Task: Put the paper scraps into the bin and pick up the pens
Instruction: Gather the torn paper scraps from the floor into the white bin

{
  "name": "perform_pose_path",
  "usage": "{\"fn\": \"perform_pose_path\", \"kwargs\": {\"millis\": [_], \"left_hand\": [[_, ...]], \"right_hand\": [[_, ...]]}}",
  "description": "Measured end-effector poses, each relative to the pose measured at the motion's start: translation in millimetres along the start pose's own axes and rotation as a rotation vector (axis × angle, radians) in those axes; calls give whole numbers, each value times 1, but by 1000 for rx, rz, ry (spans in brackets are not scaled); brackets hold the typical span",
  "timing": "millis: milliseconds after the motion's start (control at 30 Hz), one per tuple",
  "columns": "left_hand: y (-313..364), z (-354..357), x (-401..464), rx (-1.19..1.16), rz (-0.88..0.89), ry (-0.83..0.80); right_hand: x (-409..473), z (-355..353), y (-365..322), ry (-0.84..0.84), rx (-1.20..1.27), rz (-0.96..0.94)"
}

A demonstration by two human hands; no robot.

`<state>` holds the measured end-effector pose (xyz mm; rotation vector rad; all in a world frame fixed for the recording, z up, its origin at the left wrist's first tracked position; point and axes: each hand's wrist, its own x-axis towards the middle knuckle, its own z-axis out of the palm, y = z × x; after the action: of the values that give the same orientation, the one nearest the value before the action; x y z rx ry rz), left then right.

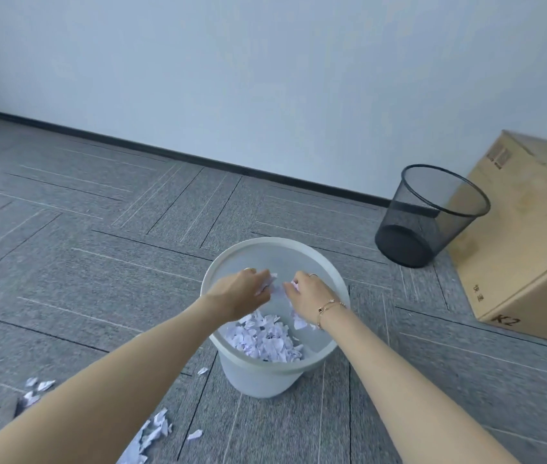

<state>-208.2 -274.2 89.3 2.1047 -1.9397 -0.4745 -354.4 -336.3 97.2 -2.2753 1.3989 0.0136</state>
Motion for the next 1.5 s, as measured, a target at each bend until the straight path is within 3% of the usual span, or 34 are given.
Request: {"fn": "perform_pose_path", "kwargs": {"millis": [133, 267, 367, 433, 533, 667, 733, 867, 933, 1033, 1100, 1267, 1500], "left_hand": [[-8, 10, -1, 34, 8, -85], [-11, 8, -1, 82, -17, 43], [-10, 7, -1, 73, -38, 80], [-13, 13, -4, 105, -54, -54], [-19, 22, -7, 226, -27, -307], [-17, 8, -7, -34, -26, -161], [-14, -2, -11, -18, -22, -107], [-23, -6, -20, 180, 77, -239], [-30, -9, -27, 208, 146, -230], [-43, -27, -41, 98, 191, 53], [-58, -43, -51, 24, 134, 146], [-109, -73, -86, 24, 3, 162], [-186, -67, -155, 61, -253, 8]], "right_hand": [[-4, 4, 5, -41, 63, -46], [1, 2, 4, 59, 49, -105], [-1, -1, -1, 42, 24, -116], [-3, 1, -3, -7, 3, -117], [-9, 3, -5, -222, -122, -77], [-10, 0, 0, -10, 80, -94], [-9, -3, 2, 12, 41, -109], [-14, -4, -5, -301, -291, -72], [-18, -1, -13, -378, -380, -96], [-18, 1, -32, -234, -176, -179], [-17, 0, -49, -132, -90, -237], [-18, 4, -101, -46, -36, -399], [-19, 48, -173, -21, 26, -576]]}}
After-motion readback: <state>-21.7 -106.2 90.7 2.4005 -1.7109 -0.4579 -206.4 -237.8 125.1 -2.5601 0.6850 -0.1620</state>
